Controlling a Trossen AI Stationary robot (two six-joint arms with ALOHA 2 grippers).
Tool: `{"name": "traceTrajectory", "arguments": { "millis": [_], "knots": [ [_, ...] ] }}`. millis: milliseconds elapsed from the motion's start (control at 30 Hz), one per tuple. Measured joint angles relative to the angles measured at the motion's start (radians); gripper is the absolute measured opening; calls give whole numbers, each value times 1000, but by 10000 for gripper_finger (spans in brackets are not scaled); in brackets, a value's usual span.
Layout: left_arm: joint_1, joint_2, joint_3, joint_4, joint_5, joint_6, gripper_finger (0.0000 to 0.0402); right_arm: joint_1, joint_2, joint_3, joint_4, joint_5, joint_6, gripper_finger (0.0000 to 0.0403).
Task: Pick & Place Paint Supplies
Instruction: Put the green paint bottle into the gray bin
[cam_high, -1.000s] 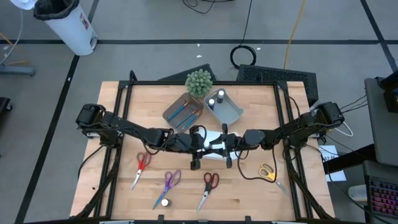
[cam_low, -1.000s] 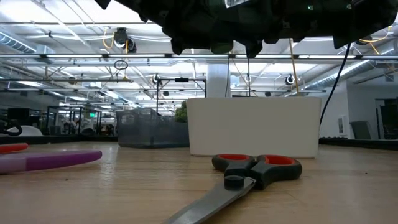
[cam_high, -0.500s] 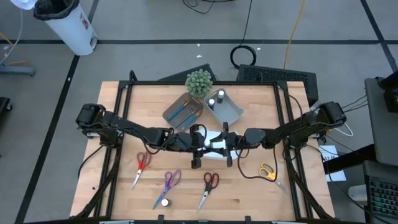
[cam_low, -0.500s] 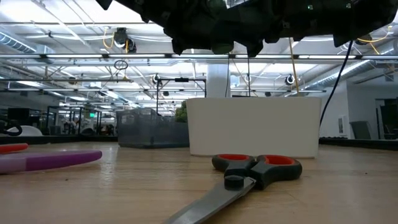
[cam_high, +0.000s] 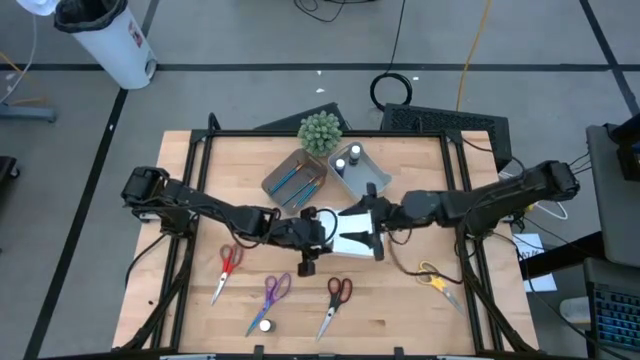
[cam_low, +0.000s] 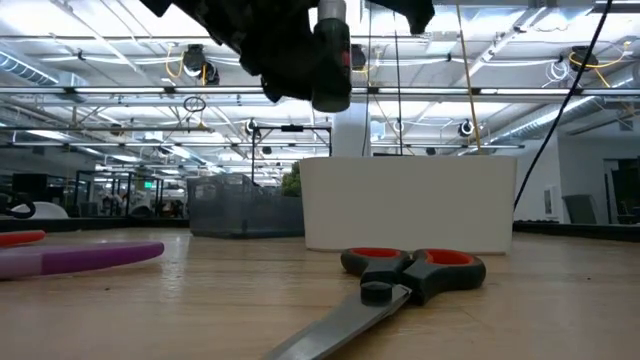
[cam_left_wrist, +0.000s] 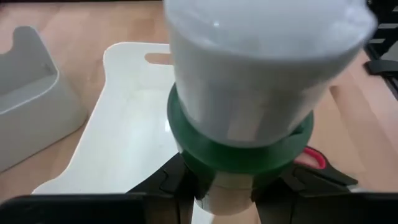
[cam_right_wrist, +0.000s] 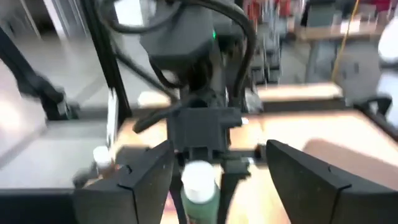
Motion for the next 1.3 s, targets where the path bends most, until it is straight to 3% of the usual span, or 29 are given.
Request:
{"name": "traceTrajectory", "arguments": {
  "millis": [233, 400, 900, 1067, 1300],
  "knots": [
    [16, 0, 0, -35, -2, -28, 129, -4, 165, 427, -619, -3, 5, 241],
    [20, 0, 0, -56, -1, -48, 129, -9, 317, 626, -897, -8, 11, 234],
    [20, 0, -1, -75, -2, -72, 129, -43, 432, 653, -883, -107, -8, 239],
    [20, 0, -1, -75, -2, -72, 129, -67, 432, 653, -885, -107, 23, 201],
    [20, 0, -1, -74, -5, -71, 129, -72, 432, 653, -897, -117, 24, 113]
  ]
}}
